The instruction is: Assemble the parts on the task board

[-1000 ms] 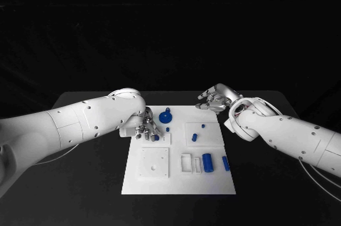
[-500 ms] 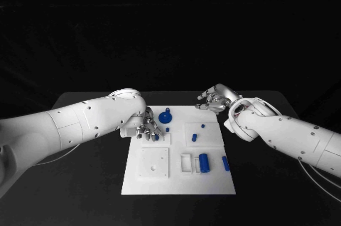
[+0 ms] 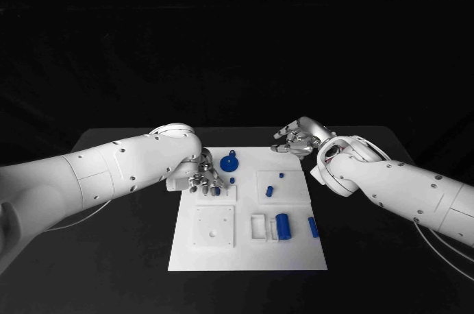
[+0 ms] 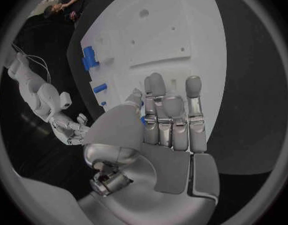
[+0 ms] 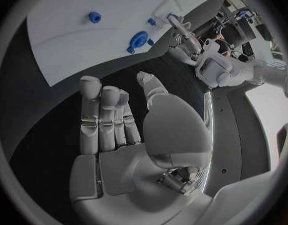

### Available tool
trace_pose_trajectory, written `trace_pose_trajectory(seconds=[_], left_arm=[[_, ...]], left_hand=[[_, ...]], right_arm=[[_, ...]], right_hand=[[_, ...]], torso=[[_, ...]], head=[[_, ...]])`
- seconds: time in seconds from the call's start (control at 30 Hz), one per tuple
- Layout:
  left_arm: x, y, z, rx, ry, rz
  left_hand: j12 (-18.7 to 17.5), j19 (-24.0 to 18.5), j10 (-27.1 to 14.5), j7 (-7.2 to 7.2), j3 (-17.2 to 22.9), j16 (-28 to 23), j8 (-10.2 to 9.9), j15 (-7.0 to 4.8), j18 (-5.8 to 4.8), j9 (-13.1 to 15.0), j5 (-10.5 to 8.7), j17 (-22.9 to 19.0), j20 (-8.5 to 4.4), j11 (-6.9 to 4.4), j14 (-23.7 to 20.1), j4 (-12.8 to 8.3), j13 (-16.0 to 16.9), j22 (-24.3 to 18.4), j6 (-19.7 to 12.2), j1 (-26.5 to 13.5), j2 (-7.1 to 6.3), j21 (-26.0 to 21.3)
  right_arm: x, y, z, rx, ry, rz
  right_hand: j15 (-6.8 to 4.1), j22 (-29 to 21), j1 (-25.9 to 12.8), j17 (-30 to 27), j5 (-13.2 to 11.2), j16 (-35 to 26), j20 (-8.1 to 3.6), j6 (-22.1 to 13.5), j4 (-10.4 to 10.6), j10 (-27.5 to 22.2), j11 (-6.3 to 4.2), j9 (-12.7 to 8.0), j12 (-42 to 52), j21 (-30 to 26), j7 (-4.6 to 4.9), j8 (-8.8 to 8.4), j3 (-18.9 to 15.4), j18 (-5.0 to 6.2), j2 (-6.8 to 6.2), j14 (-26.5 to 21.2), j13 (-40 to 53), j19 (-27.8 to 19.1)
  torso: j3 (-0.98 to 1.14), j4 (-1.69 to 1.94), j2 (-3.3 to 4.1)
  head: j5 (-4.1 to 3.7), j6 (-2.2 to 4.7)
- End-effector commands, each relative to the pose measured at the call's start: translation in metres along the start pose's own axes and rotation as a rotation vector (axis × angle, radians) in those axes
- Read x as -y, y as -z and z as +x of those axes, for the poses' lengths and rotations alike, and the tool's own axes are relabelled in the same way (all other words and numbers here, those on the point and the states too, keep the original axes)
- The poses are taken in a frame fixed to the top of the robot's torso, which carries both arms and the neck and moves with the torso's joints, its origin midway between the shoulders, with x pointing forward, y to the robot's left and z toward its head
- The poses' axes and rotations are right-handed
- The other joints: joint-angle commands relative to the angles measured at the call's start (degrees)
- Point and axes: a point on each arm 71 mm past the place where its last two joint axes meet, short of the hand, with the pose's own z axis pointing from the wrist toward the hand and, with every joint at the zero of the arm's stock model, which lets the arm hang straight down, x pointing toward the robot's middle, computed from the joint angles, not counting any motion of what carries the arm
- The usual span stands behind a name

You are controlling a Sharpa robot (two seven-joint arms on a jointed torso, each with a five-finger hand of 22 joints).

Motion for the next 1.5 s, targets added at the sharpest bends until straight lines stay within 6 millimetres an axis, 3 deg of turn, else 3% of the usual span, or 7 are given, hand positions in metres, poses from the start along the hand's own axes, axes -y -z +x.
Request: trace_pose_trajectory(seconds=[0.03, 0.3, 0.5, 0.9, 1.03, 1.13, 1.5], left_arm=[[0.0, 0.001, 0.0, -0.001, 0.006, 0.014], [-0.004, 0.002, 0.002, -0.016, 0.013, 0.016], [-0.006, 0.002, 0.003, -0.026, 0.02, 0.02], [-0.014, 0.009, -0.002, -0.003, 0.075, 0.041], [-0.022, 0.015, -0.006, 0.014, 0.11, 0.046], [-0.032, 0.021, -0.009, 0.026, 0.142, 0.041], [-0.051, 0.024, -0.007, 0.02, 0.14, -0.013]], left_hand=[[-0.2, 0.1, 2.9, -0.05, 0.4, -0.3, 0.2, -0.2, -0.42, 0.1, -0.41, 0.0, 0.0, 0.06, -0.2, 0.5, -0.1, 1.1, 0.2, -0.1, -1.03, -0.3], [-0.2, 0.0, 2.9, -0.05, 4.9, -0.3, 0.1, -0.26, -0.42, -0.1, -0.58, 0.2, -0.06, 0.04, -0.3, 4.1, -0.3, 1.1, 0.5, -0.5, -6.12, -0.4], [-0.2, 0.0, 2.9, -0.04, 4.8, -0.4, 0.1, -0.25, -0.42, -0.2, -0.63, 0.2, -0.06, 0.06, -0.3, 4.6, -0.4, 1.1, 0.5, -0.4, -6.87, -0.3], [-1.2, -0.2, 2.9, 0.18, 5.1, -1.1, 0.0, -0.32, -0.42, -0.7, -0.65, 0.0, -0.17, 0.15, -0.7, 5.3, -1.0, 1.0, -0.2, 0.1, -7.18, -0.6], [-4.6, -0.8, 2.3, 0.92, 4.5, -3.0, -0.1, -0.13, -0.42, -1.5, -0.61, -0.9, -0.1, 0.48, -2.0, 4.0, -2.2, 0.7, -2.9, 1.0, -5.84, -1.5], [-7.3, -0.8, 2.6, 3.22, 3.7, -3.6, 0.0, 0.53, -0.42, -4.0, -0.23, -1.5, 0.41, 1.77, -2.0, 1.5, -2.6, 0.5, -11.2, 3.2, -4.21, -2.5], [-9.5, 0.3, 2.6, 3.67, 2.5, -3.8, 0.2, 0.9, -0.38, -6.3, -0.29, -2.3, 0.77, 1.81, -2.2, 2.3, -0.9, 1.0, -12.8, 2.9, -4.32, -5.5]], right_arm=[[-0.001, 0.0, 0.001, -0.011, 0.003, -0.008], [0.001, 0.001, 0.003, -0.012, 0.002, -0.006], [0.001, 0.001, 0.003, -0.013, 0.002, -0.005], [0.003, 0.003, 0.004, -0.013, 0.0, -0.003], [0.004, 0.003, 0.004, -0.011, 0.0, -0.001], [0.006, 0.004, 0.003, -0.008, 0.0, 0.001], [0.008, 0.005, 0.003, -0.006, 0.0, 0.006]], right_hand=[[-0.17, 3.1, -0.8, -0.1, 0.2, -0.3, 0.01, 0.1, 0.0, -0.2, 0.1, -0.1, -0.1, -0.3, 0.11, -0.21, 0.3, 0.76, -0.02, 0.1, -0.1, 2.3], [-0.17, 3.1, -0.8, -0.1, 0.2, -0.3, 0.01, 0.1, 0.0, -0.2, 0.1, -0.1, -0.1, -0.3, 0.11, -0.21, 0.3, 0.76, -0.02, 0.1, -0.1, 2.3], [-0.17, 3.1, -0.8, -0.1, 0.2, -0.3, 0.0, 0.0, 0.1, -0.2, 0.1, -0.1, -0.2, -0.4, 0.12, -0.22, 0.2, 0.77, -0.03, 0.1, -0.1, 2.4], [-0.17, 3.1, -0.8, -0.1, 0.2, -0.3, 0.0, 0.0, 0.1, -0.2, 0.1, -0.1, -0.2, -0.4, 0.12, -0.22, 0.2, 0.77, -0.03, 0.1, -0.1, 2.4], [-0.17, 3.1, -0.8, -0.1, 0.2, -0.3, 0.0, 0.0, 0.1, -0.2, 0.1, -0.1, -0.2, -0.4, 0.12, -0.22, 0.2, 0.77, -0.03, 0.1, -0.1, 2.4], [-0.16, 3.1, -0.8, -0.1, 0.2, -0.3, 0.0, -0.1, 0.2, -0.2, 0.1, -0.1, -0.2, -0.4, 0.13, -0.23, 0.2, 0.77, 0.0, 0.1, -0.1, 2.4], [-0.16, 3.1, -0.8, -0.1, 0.2, -0.3, 0.0, -0.1, 0.2, -0.2, 0.1, -0.1, -0.2, -0.4, 0.13, -0.23, 0.2, 0.77, 0.0, 0.1, -0.1, 2.4]], torso=[[-0.05, 0.03, -0.02], [-0.09, 0.06, -0.02], [-0.1, 0.02, -0.01], [-0.1, 0.04, -0.05], [-0.05, 0.11, -0.1], [-0.02, 0.13, -0.14], [-0.13, 0.05, -0.03]], head=[[-0.02, 0.01], [-0.04, -0.02], [0.04, 0.02], [0.19, 0.31], [0.17, 0.41], [0.1, 0.5], [0.51, 0.8]])
